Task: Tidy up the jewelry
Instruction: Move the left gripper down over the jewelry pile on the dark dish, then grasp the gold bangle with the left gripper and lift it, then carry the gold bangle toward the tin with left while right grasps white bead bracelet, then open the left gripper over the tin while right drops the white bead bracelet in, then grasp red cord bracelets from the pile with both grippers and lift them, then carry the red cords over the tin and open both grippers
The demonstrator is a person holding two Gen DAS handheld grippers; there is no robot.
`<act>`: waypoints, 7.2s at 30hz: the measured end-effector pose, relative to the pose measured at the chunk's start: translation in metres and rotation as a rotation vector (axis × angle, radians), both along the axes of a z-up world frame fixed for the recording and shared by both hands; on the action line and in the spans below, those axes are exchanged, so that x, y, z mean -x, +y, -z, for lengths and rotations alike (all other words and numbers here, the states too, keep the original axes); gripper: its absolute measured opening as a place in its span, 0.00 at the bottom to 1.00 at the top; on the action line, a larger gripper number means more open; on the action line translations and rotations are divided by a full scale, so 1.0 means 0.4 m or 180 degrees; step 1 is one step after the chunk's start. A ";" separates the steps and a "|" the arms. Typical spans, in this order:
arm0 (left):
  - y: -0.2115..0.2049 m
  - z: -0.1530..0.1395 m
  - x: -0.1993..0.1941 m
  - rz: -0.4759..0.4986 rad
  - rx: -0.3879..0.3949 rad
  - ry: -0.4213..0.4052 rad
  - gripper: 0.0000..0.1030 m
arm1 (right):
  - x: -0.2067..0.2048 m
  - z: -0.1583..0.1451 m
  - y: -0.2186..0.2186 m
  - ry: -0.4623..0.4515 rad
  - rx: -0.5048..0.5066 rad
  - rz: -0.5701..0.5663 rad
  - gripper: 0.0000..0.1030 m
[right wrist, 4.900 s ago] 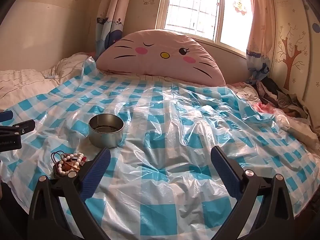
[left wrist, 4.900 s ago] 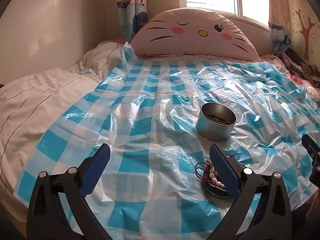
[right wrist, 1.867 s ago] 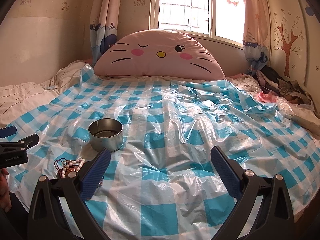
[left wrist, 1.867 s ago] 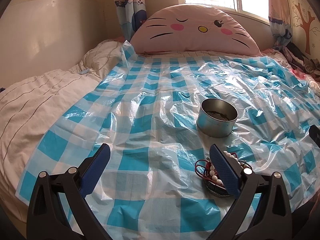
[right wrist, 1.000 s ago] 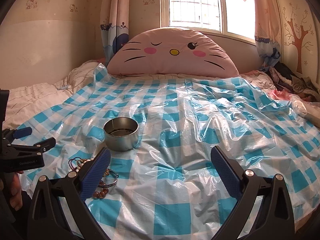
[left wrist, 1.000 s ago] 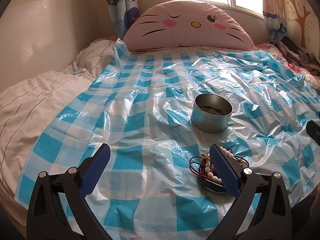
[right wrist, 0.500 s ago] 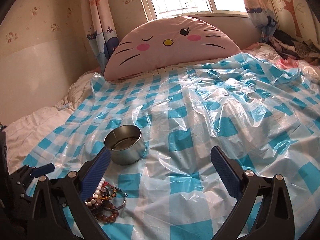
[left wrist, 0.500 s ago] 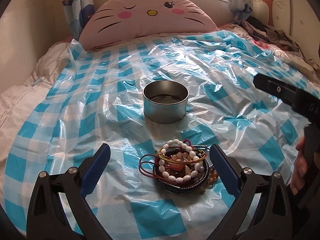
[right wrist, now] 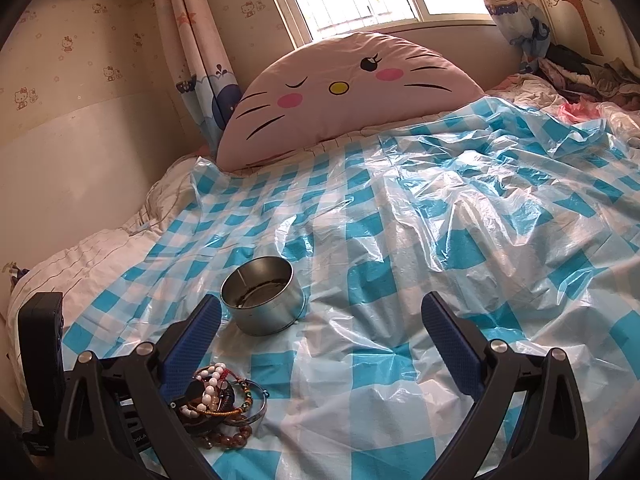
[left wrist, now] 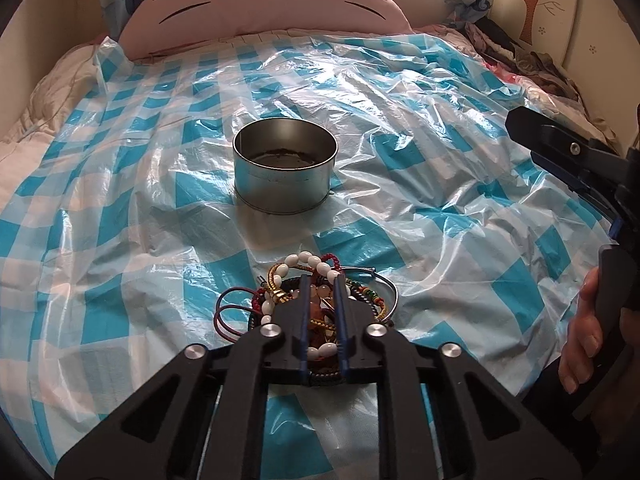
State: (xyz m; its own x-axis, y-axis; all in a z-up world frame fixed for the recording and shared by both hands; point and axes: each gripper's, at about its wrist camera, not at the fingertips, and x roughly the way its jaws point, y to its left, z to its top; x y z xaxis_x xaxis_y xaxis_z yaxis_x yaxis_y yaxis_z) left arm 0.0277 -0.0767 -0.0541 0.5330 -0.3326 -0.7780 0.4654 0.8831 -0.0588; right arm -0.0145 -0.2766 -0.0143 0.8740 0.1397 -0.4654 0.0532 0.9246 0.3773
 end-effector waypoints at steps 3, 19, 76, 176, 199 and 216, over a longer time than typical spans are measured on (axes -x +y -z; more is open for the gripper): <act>-0.002 -0.004 0.006 0.0019 0.0025 -0.0031 0.00 | -0.001 0.002 -0.001 0.0006 -0.0022 -0.0006 0.93; 0.032 -0.035 0.010 -0.0121 0.0044 0.0021 0.68 | -0.003 0.011 -0.001 0.0002 -0.0084 -0.0025 0.93; 0.205 -0.113 -0.124 -0.1076 0.1456 -0.0207 0.03 | -0.228 0.094 0.154 0.0796 -0.0595 -0.1934 0.88; 0.145 -0.012 -0.069 -0.0384 0.1062 0.0411 0.02 | -0.186 0.126 0.135 0.0625 -0.1370 -0.1735 0.09; 0.186 -0.059 -0.052 -0.0753 0.1012 -0.0091 0.02 | -0.167 0.092 0.076 0.0289 -0.1471 -0.1508 0.09; 0.137 -0.087 -0.045 -0.0649 0.0717 -0.0397 0.02 | -0.157 0.077 0.060 0.0169 -0.1447 -0.1447 0.09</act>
